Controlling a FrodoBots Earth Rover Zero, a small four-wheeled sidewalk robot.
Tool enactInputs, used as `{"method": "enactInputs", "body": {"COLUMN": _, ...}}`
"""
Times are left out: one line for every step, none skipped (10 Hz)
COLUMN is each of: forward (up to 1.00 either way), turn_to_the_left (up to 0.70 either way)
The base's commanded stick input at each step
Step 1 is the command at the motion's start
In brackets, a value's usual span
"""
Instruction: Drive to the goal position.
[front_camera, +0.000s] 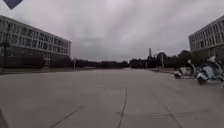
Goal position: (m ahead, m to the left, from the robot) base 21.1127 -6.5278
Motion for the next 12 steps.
{"method": "enactInputs", "body": {"forward": 0.70, "turn_to_the_left": 0.00}}
{"method": "enactInputs", "body": {"forward": 0.70, "turn_to_the_left": 0.00}}
{"method": "enactInputs", "body": {"forward": 0.70, "turn_to_the_left": 0.00}}
{"method": "enactInputs", "body": {"forward": 0.70, "turn_to_the_left": 0.00}}
{"method": "enactInputs", "body": {"forward": 0.70, "turn_to_the_left": 0.00}}
{"method": "enactInputs", "body": {"forward": 0.70, "turn_to_the_left": 0.00}}
{"method": "enactInputs", "body": {"forward": 0.70, "turn_to_the_left": 0.00}}
{"method": "enactInputs", "body": {"forward": 0.70, "turn_to_the_left": 0.00}}
{"method": "enactInputs", "body": {"forward": 0.70, "turn_to_the_left": 0.00}}
{"method": "enactInputs", "body": {"forward": 0.70, "turn_to_the_left": 0.00}}
{"method": "enactInputs", "body": {"forward": 0.70, "turn_to_the_left": 0.00}}
{"method": "enactInputs", "body": {"forward": 0.70, "turn_to_the_left": 0.00}}
